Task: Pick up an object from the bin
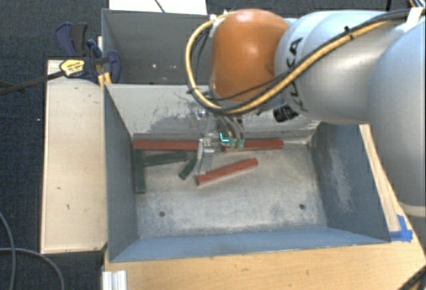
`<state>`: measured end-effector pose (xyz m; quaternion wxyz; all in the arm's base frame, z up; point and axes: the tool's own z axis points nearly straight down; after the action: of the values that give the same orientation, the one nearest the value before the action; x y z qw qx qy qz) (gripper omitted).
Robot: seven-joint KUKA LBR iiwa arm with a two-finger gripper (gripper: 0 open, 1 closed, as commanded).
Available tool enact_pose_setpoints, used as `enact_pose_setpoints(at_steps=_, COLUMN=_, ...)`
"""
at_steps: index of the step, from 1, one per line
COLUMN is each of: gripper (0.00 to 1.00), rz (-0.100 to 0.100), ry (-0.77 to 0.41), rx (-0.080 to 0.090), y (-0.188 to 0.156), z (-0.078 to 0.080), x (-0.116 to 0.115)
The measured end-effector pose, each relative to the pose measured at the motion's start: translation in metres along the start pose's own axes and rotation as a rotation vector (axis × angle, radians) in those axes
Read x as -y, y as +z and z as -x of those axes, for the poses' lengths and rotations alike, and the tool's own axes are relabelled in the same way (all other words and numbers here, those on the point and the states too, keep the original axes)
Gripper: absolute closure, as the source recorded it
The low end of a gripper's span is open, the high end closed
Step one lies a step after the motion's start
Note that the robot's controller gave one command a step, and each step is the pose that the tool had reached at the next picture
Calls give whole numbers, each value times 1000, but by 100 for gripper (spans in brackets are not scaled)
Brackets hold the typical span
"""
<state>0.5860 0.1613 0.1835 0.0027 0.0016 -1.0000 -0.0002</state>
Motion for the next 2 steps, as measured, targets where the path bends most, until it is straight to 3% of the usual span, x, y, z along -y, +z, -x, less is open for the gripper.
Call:
enact_pose_setpoints(at_steps=1, gripper=0, rz=-2, ry=-448, rx=1, y=110, z=-63, x=92)
enact_pose_setpoints(at_steps=2, gripper=0, rz=3, ry=-403, rx=14, y=107, z=-10, x=11)
